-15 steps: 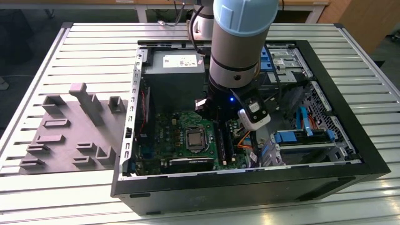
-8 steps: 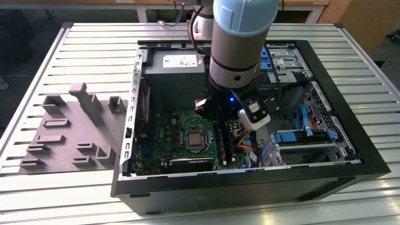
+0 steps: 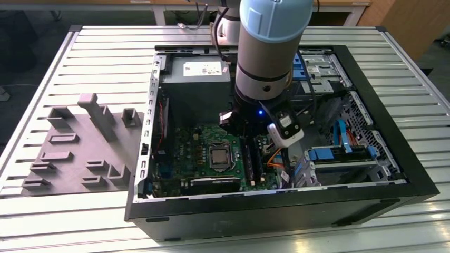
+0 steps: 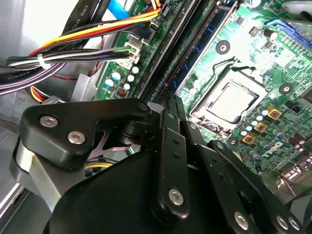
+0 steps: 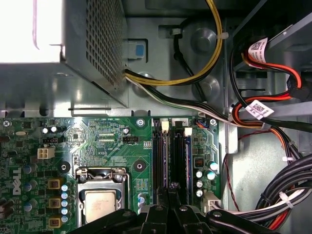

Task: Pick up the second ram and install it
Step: 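Insert the second ram into the second slot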

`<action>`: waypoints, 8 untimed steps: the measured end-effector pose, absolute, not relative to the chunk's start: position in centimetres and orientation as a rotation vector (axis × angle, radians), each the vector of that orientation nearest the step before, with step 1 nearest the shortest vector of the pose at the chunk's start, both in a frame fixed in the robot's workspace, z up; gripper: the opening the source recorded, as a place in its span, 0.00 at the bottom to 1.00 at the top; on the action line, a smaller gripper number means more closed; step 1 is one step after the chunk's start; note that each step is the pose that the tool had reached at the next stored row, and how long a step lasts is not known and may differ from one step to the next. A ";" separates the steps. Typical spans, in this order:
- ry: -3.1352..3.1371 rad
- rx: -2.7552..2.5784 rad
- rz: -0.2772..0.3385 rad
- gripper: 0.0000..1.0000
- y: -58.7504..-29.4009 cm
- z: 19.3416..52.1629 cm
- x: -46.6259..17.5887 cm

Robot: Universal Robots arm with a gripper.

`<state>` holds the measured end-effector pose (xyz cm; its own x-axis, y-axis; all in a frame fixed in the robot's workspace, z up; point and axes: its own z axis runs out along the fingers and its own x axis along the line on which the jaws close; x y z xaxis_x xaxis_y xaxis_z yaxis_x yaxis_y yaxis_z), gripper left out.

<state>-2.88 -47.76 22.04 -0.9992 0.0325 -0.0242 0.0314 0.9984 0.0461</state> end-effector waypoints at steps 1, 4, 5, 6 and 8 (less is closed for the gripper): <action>3.115 0.050 0.072 0.12 -47.8 22.0 -2.9; 3.115 0.050 0.071 0.12 -47.8 22.0 -2.9; 3.115 0.050 0.071 0.12 -47.8 22.0 -2.9; 3.115 0.050 0.072 0.12 -47.8 21.9 -2.9; 3.115 0.050 0.072 0.12 -47.8 21.8 -2.9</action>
